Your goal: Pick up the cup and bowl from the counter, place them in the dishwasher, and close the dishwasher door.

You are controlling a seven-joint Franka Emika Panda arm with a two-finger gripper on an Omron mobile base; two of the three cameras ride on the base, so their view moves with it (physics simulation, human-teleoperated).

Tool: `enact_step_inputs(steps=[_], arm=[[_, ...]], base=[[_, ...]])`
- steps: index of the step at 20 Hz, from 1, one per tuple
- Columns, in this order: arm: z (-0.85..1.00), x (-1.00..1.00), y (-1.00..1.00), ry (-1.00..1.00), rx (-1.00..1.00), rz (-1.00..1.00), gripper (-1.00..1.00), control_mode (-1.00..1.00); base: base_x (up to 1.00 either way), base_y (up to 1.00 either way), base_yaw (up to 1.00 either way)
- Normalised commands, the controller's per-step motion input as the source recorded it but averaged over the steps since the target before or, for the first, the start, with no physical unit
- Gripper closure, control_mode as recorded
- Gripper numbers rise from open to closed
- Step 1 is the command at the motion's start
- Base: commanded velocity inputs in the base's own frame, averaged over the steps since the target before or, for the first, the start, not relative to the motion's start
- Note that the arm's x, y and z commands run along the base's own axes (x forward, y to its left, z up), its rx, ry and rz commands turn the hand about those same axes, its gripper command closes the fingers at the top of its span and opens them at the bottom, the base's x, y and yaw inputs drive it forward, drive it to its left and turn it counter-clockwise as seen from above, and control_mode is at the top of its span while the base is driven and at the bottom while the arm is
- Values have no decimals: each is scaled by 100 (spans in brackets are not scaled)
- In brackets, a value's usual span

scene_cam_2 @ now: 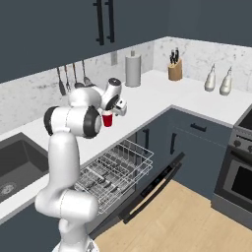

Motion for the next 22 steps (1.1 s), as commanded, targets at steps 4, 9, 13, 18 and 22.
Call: enact_step_inputs(steps=[4,9,13,18,22], arm=[[-23,38,2,6,0,0,-100,-100],[-22,18,1,2,0,0,-100,-100],[-25,18,4,7,0,0,-100,-100],[-28,9,0,10,0,0,-100,-100],[-39,9,6,9,0,0,100,-100]], base=[[0,0,0],[0,0,0],[0,0,0],[0,0,0],[0,0,0]])
